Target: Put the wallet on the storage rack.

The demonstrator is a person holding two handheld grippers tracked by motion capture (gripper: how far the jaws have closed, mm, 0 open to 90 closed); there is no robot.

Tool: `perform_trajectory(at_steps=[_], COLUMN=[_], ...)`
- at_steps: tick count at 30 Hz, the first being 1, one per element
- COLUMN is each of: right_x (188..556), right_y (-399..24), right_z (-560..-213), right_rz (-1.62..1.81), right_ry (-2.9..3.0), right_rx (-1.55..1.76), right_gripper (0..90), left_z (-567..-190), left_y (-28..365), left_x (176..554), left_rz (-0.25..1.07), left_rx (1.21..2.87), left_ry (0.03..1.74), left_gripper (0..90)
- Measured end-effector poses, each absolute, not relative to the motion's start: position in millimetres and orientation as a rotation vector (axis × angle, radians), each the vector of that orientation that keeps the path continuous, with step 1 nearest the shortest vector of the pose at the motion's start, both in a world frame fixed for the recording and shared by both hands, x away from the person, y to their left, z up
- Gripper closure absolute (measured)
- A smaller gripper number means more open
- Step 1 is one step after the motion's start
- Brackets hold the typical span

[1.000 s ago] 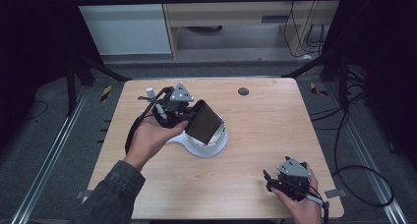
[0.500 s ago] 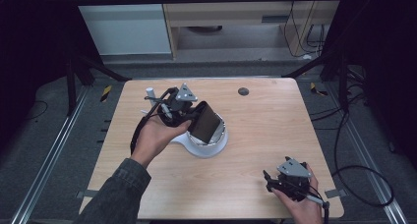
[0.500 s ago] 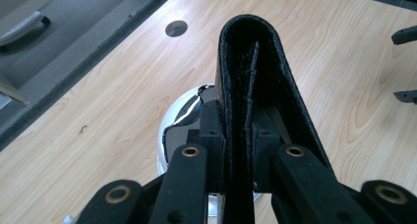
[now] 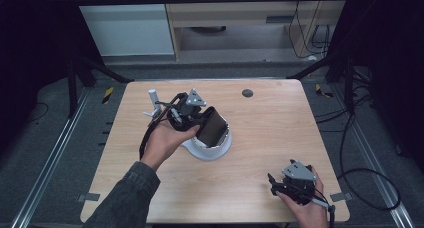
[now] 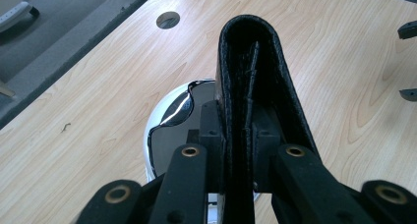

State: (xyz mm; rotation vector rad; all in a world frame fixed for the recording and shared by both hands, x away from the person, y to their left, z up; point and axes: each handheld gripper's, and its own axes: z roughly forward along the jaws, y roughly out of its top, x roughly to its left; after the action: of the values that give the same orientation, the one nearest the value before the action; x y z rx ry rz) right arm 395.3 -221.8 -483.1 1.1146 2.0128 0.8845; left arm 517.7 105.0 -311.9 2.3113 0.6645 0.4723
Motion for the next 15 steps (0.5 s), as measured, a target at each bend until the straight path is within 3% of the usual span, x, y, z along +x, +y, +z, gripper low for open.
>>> perform_trajectory(at_steps=[15], right_x=[395.5], right_y=[-221.4], right_z=[-483.4], right_rz=[0.885], right_ry=[2.019], right_rx=[1.11], right_gripper=[12.6], left_z=[-318.6], left_y=[106.8], left_x=[526.8], left_rz=[0.452], left_rx=[2.299], left_ry=[0.711], left_gripper=[79.9])
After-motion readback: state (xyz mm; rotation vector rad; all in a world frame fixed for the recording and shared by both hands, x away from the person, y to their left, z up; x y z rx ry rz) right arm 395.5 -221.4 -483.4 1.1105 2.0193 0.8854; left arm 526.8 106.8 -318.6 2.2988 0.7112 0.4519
